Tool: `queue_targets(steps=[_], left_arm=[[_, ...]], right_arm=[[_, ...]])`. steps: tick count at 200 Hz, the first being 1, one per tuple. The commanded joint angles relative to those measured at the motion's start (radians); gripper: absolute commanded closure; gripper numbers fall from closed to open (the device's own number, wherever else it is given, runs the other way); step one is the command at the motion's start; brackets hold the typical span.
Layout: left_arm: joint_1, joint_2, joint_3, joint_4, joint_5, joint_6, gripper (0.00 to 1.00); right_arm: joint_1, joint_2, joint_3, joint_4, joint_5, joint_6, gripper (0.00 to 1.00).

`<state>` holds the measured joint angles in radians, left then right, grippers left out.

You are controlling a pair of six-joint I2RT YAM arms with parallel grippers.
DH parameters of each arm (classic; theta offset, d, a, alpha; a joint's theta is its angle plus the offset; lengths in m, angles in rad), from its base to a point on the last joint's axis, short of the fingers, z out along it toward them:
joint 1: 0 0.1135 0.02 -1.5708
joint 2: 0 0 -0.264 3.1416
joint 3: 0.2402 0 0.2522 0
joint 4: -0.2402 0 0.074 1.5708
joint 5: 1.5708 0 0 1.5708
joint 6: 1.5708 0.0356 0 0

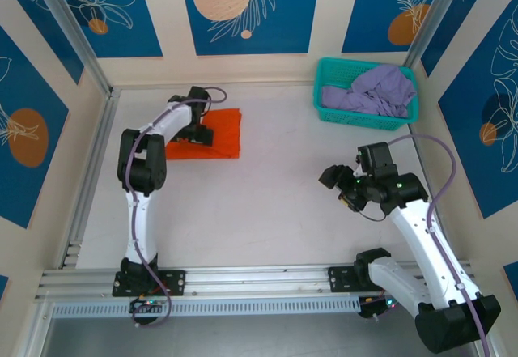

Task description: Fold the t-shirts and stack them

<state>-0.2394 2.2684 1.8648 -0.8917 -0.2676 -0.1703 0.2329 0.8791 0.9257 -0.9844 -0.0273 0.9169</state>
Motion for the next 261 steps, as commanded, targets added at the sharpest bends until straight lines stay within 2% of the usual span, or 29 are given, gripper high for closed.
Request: queue_targets(steps=[1, 30, 85, 95, 125, 140, 155, 178, 198, 221, 248, 261], left_arm=[[0.063, 0.094, 0.112, -0.086, -0.086, 0.096, 0.06], [0.148, 0.142, 0.164, -0.067, -0.087, 0.129, 0.06], [0.257, 0.259, 0.342, -0.054, -0.013, 0.207, 0.06], [0.286, 0.292, 0.417, -0.094, 0.028, 0.191, 0.06], [0.33, 0.349, 0.554, -0.133, 0.014, 0.173, 0.06], [0.337, 0.361, 0.577, -0.144, 0.021, 0.151, 0.05], [0.342, 0.38, 0.606, -0.174, -0.023, 0.104, 0.05], [0.368, 0.384, 0.61, -0.199, 0.03, 0.029, 0.05], [0.36, 0.357, 0.585, -0.199, 0.09, 0.031, 0.06], [0.327, 0.23, 0.469, -0.121, 0.136, 0.037, 0.04], [0.325, 0.107, 0.439, -0.126, 0.212, -0.073, 0.04], [0.324, 0.025, 0.364, -0.099, 0.272, -0.129, 0.04]], right_arm=[[-0.007, 0.014, 0.075, -0.083, 0.02, 0.003, 0.27], [-0.008, 0.073, 0.161, -0.128, 0.02, 0.002, 0.27], [-0.008, 0.161, 0.304, -0.198, 0.029, 0.011, 0.27], [-0.006, 0.181, 0.325, -0.215, 0.028, 0.016, 0.27], [-0.001, 0.21, 0.372, -0.232, 0.041, 0.023, 0.27], [0.0, 0.219, 0.381, -0.224, 0.048, 0.025, 0.27], [0.001, 0.226, 0.375, -0.21, 0.048, 0.03, 0.27], [0.006, 0.238, 0.362, -0.188, 0.037, 0.033, 0.27], [0.008, 0.239, 0.348, -0.165, 0.035, 0.025, 0.27], [0.008, 0.242, 0.324, -0.126, 0.019, 0.01, 0.27], [0.011, 0.248, 0.291, -0.081, -0.01, -0.003, 0.27], [0.011, 0.247, 0.272, -0.056, -0.019, -0.004, 0.27]])
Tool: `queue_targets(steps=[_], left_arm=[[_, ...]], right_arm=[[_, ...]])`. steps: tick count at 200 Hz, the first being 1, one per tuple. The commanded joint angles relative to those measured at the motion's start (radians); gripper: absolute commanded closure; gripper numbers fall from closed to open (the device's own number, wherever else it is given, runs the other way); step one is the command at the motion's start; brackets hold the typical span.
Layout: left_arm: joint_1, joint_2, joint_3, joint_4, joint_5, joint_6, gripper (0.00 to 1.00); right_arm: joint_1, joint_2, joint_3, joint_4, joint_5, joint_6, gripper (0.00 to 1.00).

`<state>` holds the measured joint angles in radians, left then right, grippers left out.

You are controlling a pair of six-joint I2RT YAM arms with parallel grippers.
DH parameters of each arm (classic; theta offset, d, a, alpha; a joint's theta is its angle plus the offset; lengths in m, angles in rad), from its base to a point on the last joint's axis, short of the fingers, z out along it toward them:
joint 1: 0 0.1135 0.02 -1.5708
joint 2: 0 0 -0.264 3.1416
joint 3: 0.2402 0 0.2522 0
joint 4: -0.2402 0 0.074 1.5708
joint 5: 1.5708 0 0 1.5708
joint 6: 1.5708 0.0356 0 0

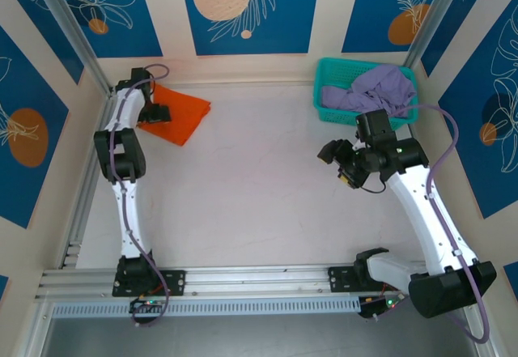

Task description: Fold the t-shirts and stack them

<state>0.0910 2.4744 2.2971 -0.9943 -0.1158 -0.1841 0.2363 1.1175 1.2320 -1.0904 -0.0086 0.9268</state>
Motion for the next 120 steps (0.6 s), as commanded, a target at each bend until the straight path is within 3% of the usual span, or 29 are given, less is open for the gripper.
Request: queue_targets(steps=[1, 24, 53, 69, 120], left_arm=[[-0.007, -0.187, -0.076, 0.008, 0.123, -0.119, 0.04], [-0.01, -0.322, -0.299, 0.109, 0.225, -0.214, 0.07], [-0.01, -0.352, -0.48, 0.148, 0.323, -0.313, 0.09], [-0.01, -0.351, -0.556, 0.195, 0.404, -0.362, 0.09], [-0.012, -0.306, -0.642, 0.346, 0.509, -0.537, 0.09]], right_arm=[[0.008, 0.008, -0.036, 0.052, -0.038, -0.014, 0.27], [0.011, -0.002, -0.082, 0.096, -0.052, -0.005, 0.27], [0.015, -0.036, -0.143, 0.136, -0.057, 0.007, 0.27], [0.017, -0.056, -0.17, 0.151, -0.057, 0.009, 0.27], [0.021, -0.116, -0.227, 0.168, -0.056, 0.027, 0.27]])
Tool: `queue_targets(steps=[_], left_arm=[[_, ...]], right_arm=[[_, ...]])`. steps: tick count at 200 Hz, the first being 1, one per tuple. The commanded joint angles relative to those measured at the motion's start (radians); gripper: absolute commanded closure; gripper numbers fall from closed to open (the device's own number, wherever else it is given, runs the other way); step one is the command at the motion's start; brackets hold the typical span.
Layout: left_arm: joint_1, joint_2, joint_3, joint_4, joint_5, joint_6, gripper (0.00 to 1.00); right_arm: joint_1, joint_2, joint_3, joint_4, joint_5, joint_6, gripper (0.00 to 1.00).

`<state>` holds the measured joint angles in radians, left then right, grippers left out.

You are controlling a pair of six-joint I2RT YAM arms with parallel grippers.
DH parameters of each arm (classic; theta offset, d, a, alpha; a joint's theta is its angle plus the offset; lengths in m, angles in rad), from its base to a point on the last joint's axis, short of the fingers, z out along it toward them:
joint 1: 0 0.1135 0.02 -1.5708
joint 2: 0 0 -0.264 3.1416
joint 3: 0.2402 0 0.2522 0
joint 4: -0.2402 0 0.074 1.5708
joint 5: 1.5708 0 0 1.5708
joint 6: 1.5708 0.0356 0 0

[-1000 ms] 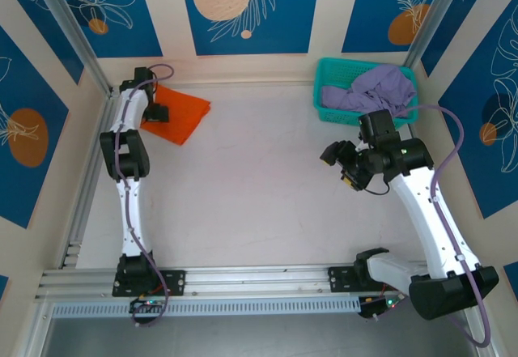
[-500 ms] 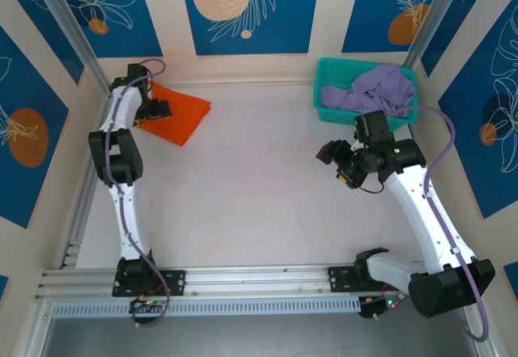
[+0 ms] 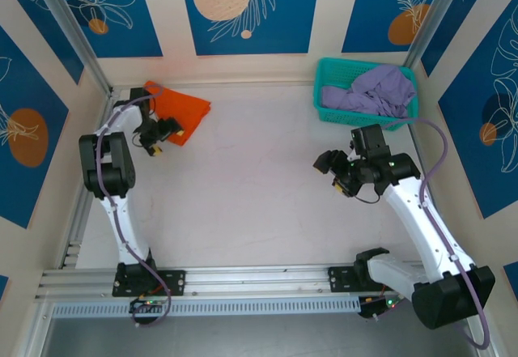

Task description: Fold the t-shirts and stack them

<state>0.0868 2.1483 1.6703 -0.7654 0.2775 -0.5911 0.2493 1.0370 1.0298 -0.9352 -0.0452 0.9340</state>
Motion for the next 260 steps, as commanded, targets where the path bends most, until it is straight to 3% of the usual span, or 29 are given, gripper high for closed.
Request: queue_targets(steps=[1, 71, 108, 152, 170, 198, 214, 231, 260], left_arm=[[-0.008, 0.021, -0.017, 0.124, 0.118, -0.135, 0.09], [-0.086, 0.151, 0.12, 0.274, 0.143, -0.344, 0.1], [-0.145, 0.203, 0.26, 0.243, 0.133, -0.388, 0.09], [-0.183, 0.199, 0.29, 0.272, 0.117, -0.458, 0.06], [-0.185, 0.188, 0.335, 0.18, 0.087, -0.429, 0.06], [-0.185, 0.037, 0.249, 0.091, 0.018, -0.327, 0.04], [-0.184, -0.118, 0.122, 0.092, -0.033, -0.265, 0.01], [-0.184, -0.289, 0.003, 0.086, -0.111, -0.178, 0.0], [-0.185, -0.583, -0.231, 0.126, -0.303, -0.047, 0.0]], right_arm=[[0.009, -0.036, -0.026, 0.013, -0.018, 0.021, 0.27], [0.024, -0.136, -0.087, 0.01, 0.008, 0.055, 0.27], [0.034, -0.145, -0.083, 0.017, 0.023, 0.043, 0.27], [0.039, -0.139, -0.089, 0.075, 0.033, 0.014, 0.27], [0.038, -0.123, -0.078, 0.09, 0.046, -0.014, 0.27], [0.037, -0.108, -0.048, 0.094, 0.121, -0.088, 0.23], [0.035, -0.109, -0.038, 0.097, 0.244, -0.118, 0.18], [0.028, -0.11, -0.042, 0.113, 0.393, -0.125, 0.0], [-0.002, -0.114, -0.109, 0.249, 0.524, -0.24, 0.01]])
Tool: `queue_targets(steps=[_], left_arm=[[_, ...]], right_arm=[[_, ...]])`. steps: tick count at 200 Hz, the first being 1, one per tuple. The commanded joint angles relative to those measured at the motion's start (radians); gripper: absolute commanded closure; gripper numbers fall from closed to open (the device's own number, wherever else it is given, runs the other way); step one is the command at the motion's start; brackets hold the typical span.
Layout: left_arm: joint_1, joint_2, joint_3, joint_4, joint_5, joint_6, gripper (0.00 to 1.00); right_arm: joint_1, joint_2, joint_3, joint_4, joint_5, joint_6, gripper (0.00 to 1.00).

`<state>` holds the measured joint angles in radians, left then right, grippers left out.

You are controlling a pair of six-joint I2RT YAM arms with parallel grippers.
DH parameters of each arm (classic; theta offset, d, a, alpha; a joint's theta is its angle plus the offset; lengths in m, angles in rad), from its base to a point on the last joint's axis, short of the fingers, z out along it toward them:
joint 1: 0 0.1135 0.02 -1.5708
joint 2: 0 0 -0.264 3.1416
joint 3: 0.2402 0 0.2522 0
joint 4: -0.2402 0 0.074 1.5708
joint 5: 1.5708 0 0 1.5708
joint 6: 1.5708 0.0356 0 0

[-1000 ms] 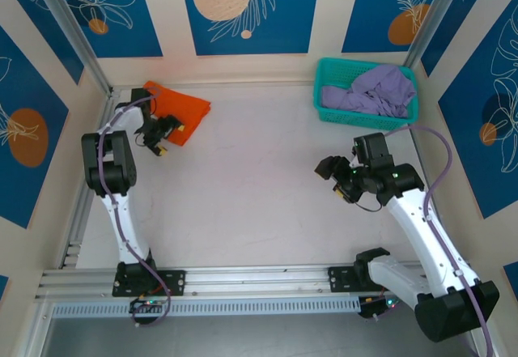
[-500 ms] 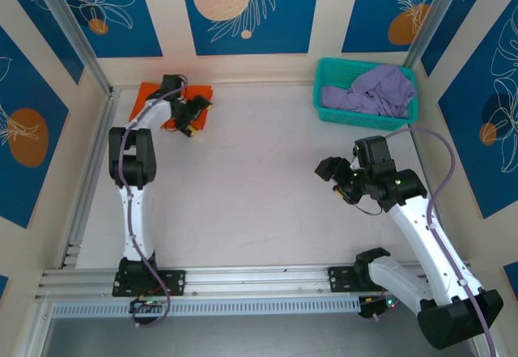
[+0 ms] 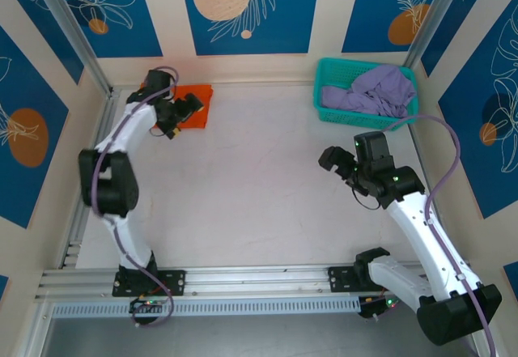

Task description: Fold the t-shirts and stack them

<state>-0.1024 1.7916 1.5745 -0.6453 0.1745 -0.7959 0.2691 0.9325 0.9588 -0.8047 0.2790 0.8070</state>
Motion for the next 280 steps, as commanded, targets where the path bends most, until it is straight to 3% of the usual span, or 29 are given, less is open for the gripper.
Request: queue_targets(steps=[1, 37, 49, 66, 86, 104, 125, 142, 156, 205, 224, 245, 280], left_arm=[[0.004, -0.236, -0.142, 0.007, -0.21, 0.161, 0.0], [0.003, -0.526, -0.438, 0.08, -0.519, 0.309, 0.0], [0.003, -0.64, -0.593, 0.196, -0.588, 0.347, 0.0], [0.003, -0.815, -0.837, 0.415, -0.679, 0.377, 0.0], [0.005, -0.956, -1.037, 0.566, -0.726, 0.452, 0.0], [0.006, -1.007, -1.134, 0.625, -0.68, 0.609, 0.0], [0.011, -0.942, -1.181, 0.677, -0.653, 0.677, 0.0], [0.024, -0.833, -1.219, 0.808, -0.539, 0.719, 0.0], [0.025, -0.72, -1.222, 0.913, -0.52, 0.723, 0.0], [0.026, -0.436, -1.126, 1.156, -0.5, 0.735, 0.0], [0.026, -0.355, -1.079, 1.21, -0.423, 0.769, 0.0], [0.027, -0.315, -1.056, 1.22, -0.366, 0.798, 0.0], [0.027, -0.314, -1.176, 1.435, -0.311, 0.816, 0.0]], right_arm=[[-0.023, -0.009, -0.04, 0.122, 0.206, -0.116, 0.01], [-0.06, -0.051, -0.197, 0.32, 0.278, -0.367, 0.01], [-0.077, -0.103, -0.282, 0.443, 0.169, -0.56, 0.01], [-0.091, -0.178, -0.392, 0.558, 0.109, -0.657, 0.01], [-0.116, -0.261, -0.525, 0.657, 0.068, -0.686, 0.01], [-0.135, -0.331, -0.616, 0.695, 0.021, -0.715, 0.01], [-0.154, -0.363, -0.696, 0.733, -0.056, -0.756, 0.01], [-0.166, -0.357, -0.757, 0.82, -0.077, -0.748, 0.01], [-0.183, -0.325, -0.773, 0.898, -0.111, -0.765, 0.01], [-0.261, 0.011, -0.742, 1.261, -0.188, -0.744, 0.01], [-0.282, 0.148, -0.714, 1.391, -0.194, -0.707, 0.01], [-0.29, 0.267, -0.673, 1.483, -0.216, -0.701, 0.01], [-0.286, 0.416, -0.654, 1.655, -0.231, -0.696, 0.01]])
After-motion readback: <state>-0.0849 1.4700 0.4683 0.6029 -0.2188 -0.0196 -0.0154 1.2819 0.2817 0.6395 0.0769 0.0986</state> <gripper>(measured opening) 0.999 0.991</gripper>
